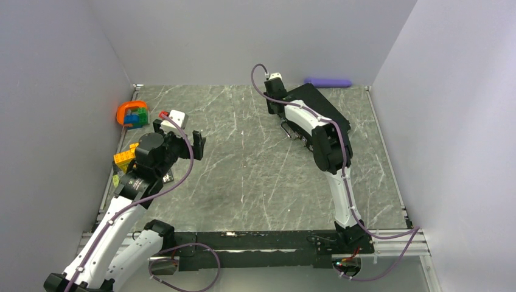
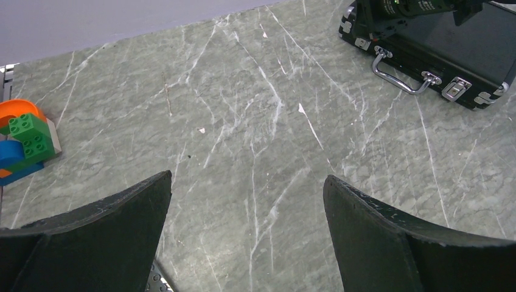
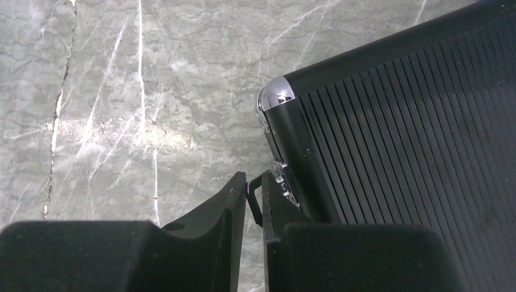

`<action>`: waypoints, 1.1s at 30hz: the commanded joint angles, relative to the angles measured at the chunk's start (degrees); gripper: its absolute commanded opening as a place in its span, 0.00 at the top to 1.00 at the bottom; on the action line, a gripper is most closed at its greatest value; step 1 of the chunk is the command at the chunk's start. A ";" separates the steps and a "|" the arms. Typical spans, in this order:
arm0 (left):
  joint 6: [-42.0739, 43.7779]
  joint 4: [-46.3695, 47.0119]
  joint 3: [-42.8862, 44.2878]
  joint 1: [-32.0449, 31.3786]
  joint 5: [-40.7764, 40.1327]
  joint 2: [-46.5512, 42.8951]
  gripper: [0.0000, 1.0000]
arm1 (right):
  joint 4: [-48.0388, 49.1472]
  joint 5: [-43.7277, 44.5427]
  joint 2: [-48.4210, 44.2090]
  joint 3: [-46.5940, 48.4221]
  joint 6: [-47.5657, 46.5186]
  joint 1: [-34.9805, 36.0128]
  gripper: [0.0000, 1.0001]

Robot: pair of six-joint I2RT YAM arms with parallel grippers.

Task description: Pack up texas hold em set

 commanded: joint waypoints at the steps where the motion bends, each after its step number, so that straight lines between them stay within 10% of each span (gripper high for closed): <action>1: 0.06 1.11 0.73 -0.23 -0.38 -0.05 0.02 | -6.38 -4.81 3.38 0.12 0.91 2.28 0.83; 33: -0.03 1.13 0.73 -0.25 -0.09 -0.15 0.02 | -6.41 -6.19 3.76 -1.67 2.57 5.76 0.69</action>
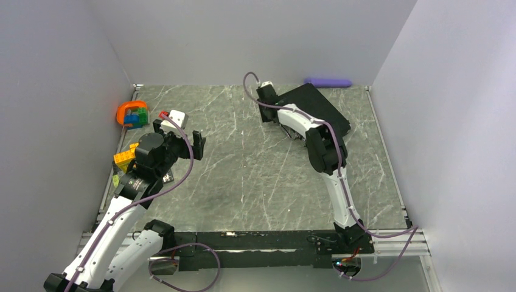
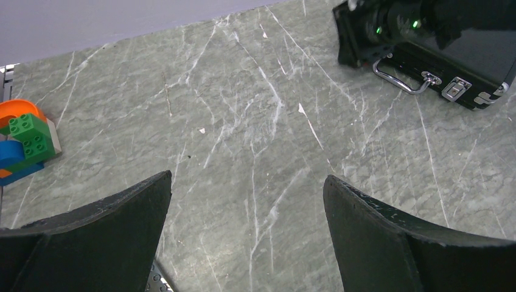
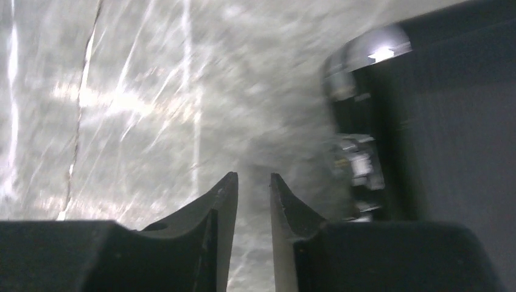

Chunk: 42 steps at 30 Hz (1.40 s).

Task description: Pack up texas hold em set

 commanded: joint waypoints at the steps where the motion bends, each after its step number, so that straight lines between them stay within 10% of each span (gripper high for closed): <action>1: 0.00 1.12 0.73 -0.23 -0.17 -0.22 0.02 | -4.37 -5.83 2.51 -1.83 2.42 3.65 0.67; 24: -0.90 1.00 0.65 -0.21 -1.65 0.06 0.02 | -4.64 -11.82 -9.25 -2.93 5.22 0.26 0.56; 42: -4.83 1.17 0.99 11.55 1.55 3.66 0.02 | 5.35 -21.49 -44.20 -37.56 8.71 -22.63 0.47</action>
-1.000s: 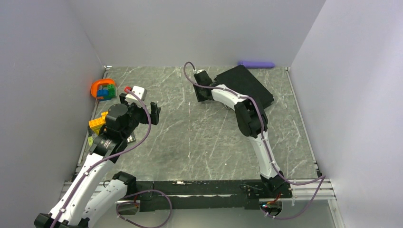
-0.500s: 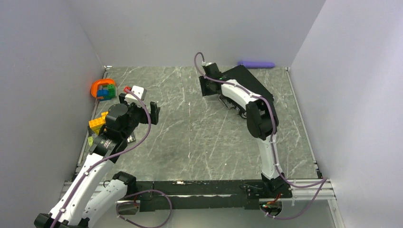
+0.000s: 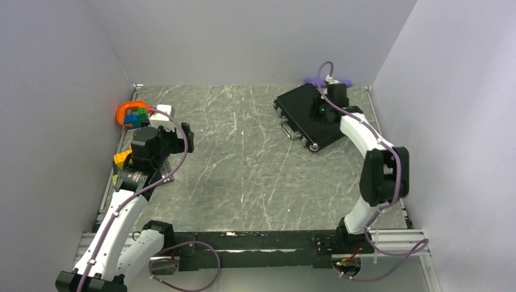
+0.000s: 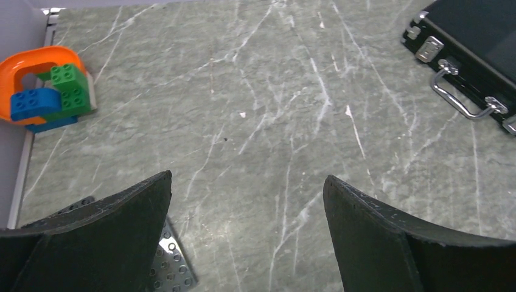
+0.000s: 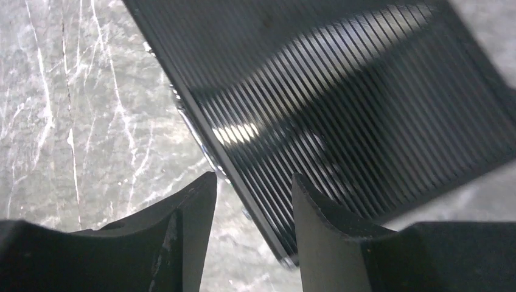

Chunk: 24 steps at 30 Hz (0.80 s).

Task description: Pack up texas hold em set

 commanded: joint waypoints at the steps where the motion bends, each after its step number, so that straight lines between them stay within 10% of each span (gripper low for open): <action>1: -1.30 1.30 1.06 3.35 1.68 0.49 0.02 | 3.30 -1.91 -12.41 -5.69 0.18 -4.18 0.47; 15: 6.61 6.83 -4.17 3.51 -0.39 -10.47 0.02 | 14.29 9.18 -46.40 -28.04 -4.15 -6.55 0.45; 24: 6.99 7.89 -4.98 3.52 -1.08 -12.21 0.02 | 18.10 10.63 -49.55 -32.03 -6.45 -6.53 0.44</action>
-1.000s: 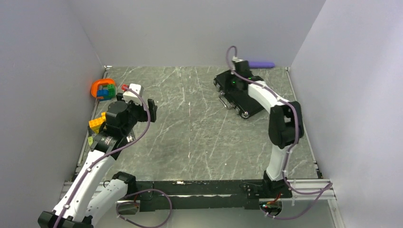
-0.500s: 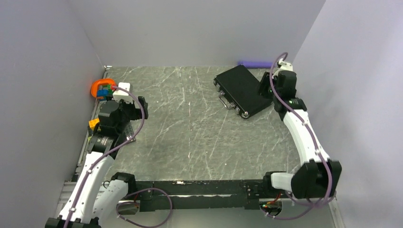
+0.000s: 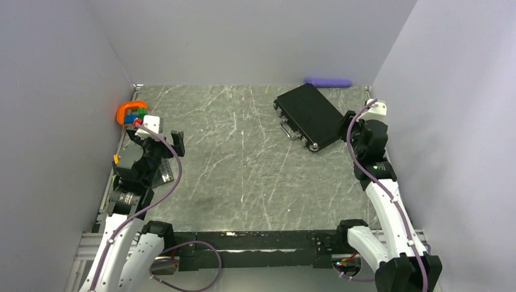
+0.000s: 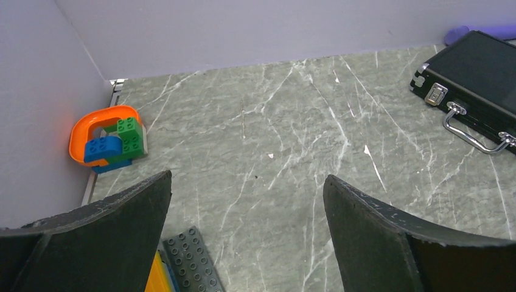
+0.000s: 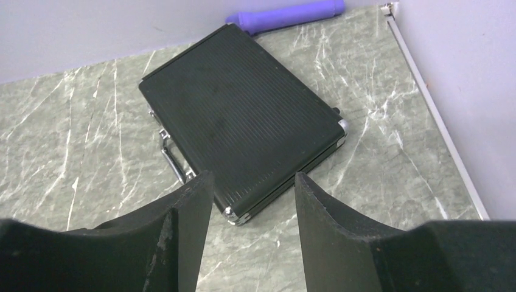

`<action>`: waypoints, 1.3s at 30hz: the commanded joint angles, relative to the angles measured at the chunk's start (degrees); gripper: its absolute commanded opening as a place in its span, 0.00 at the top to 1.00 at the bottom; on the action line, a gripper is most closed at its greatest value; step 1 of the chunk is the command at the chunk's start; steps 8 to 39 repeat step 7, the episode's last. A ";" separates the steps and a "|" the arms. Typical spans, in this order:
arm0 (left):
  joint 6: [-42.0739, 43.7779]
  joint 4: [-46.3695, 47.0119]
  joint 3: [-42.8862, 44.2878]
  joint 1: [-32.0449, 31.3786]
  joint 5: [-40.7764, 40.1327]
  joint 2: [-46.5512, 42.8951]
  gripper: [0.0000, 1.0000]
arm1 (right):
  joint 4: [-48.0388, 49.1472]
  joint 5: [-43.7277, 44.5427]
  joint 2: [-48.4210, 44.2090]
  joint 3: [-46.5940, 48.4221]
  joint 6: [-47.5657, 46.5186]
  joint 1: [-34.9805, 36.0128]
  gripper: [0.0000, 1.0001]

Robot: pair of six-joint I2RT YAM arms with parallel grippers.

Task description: Pack up texas hold em set

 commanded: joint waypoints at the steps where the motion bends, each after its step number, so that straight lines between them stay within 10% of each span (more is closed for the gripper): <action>1: 0.98 2.86 -0.17 0.18 -0.66 -0.22 0.02 | 5.93 1.08 -0.78 -0.28 -1.76 0.08 0.44; 39: 0.99 3.09 -0.41 0.23 -1.56 -0.82 0.02 | 6.37 1.33 -0.83 -0.47 -2.18 0.11 0.44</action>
